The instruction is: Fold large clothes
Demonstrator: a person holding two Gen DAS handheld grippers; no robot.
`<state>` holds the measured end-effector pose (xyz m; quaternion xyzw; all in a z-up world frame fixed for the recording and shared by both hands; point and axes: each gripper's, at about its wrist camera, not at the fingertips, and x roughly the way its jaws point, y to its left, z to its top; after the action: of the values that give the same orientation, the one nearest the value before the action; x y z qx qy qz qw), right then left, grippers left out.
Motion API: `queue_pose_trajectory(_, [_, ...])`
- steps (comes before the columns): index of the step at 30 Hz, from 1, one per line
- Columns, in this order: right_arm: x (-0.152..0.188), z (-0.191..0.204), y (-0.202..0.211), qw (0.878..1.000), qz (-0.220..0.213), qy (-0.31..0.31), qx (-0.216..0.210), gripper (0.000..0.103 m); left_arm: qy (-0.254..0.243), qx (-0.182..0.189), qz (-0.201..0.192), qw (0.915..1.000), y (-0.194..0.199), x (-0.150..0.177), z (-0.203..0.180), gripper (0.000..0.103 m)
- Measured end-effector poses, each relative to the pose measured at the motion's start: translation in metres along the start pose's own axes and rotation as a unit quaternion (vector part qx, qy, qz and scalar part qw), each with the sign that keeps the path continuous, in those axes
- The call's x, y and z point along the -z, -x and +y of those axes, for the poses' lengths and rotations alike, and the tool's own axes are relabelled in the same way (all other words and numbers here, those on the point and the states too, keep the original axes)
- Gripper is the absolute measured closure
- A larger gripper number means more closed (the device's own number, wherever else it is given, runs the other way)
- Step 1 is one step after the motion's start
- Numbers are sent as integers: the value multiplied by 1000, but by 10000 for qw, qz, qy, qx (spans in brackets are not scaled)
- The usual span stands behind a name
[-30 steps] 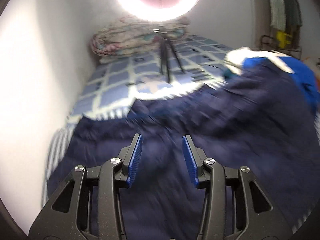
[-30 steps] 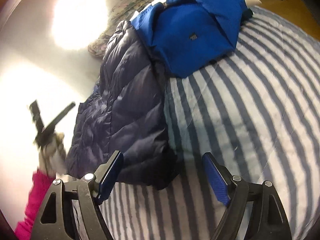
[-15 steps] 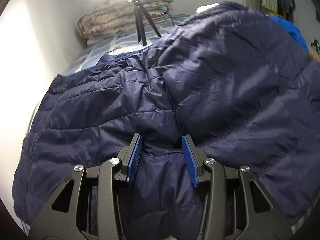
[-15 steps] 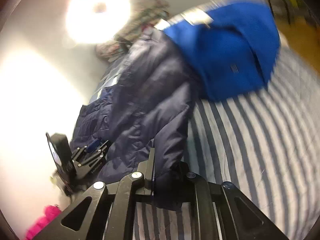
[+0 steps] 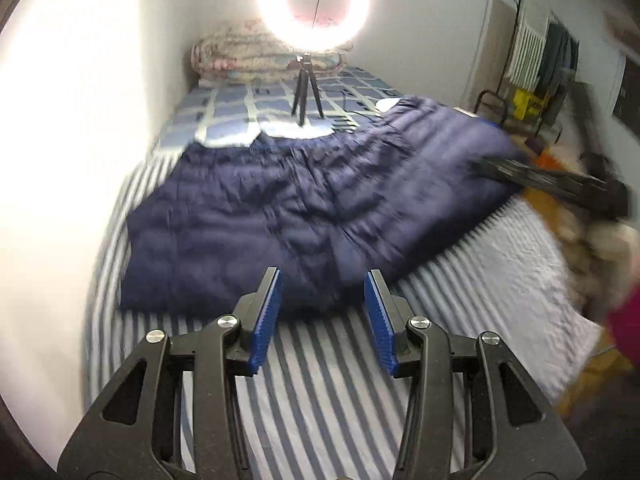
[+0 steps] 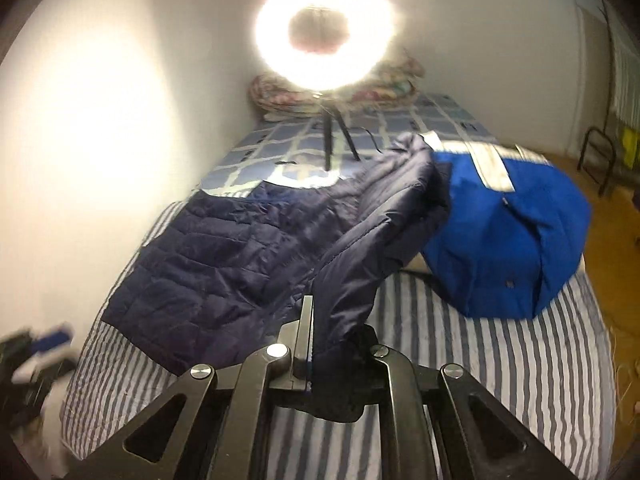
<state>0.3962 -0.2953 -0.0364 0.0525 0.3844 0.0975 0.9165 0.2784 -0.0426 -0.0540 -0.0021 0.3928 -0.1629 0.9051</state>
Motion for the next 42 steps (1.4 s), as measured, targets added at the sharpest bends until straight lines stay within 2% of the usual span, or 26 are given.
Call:
queue_pose_trajectory(5, [-15, 36, -8, 9996, -127, 252, -53, 96, 342, 456, 343, 9978, 40, 46, 4, 59])
queue_pose_trajectory(9, [-23, 68, -16, 9983, -185, 525, -143, 96, 637, 318, -42, 9975, 72, 64, 18, 59])
queue_pose_trajectory(14, [-33, 117, -32, 9950, -228, 939, -237, 96, 1165, 476, -124, 9920, 87, 72, 42, 59])
queue_pose_trajectory(20, [-41, 182, -65, 9897, -208, 1328, -484, 97, 1093, 337, -420, 9926, 105, 70, 49, 59])
queue_pose_trajectory(24, [-37, 244, -99, 9829, -87, 1670, -771, 97, 1214, 327, -461, 9910, 111, 74, 59, 59])
queue_pose_trajectory(27, [-24, 293, -135, 9757, 80, 1971, -958, 98, 1372, 281, -484, 9890, 114, 77, 70, 59])
queue_pose_trajectory(32, [25, 363, -203, 9586, 619, 2508, -1202, 98, 1593, 109, -514, 9858, 119, 82, 90, 59])
queue_pose_trajectory(37, [61, 381, -231, 9435, 905, 2890, -1345, 98, 1794, 6, -545, 9823, 124, 85, 104, 59])
queue_pose_trajectory(42, [69, 369, -221, 9331, 989, 3006, -1708, 98, 1796, -95, -607, 9818, 124, 84, 105, 59])
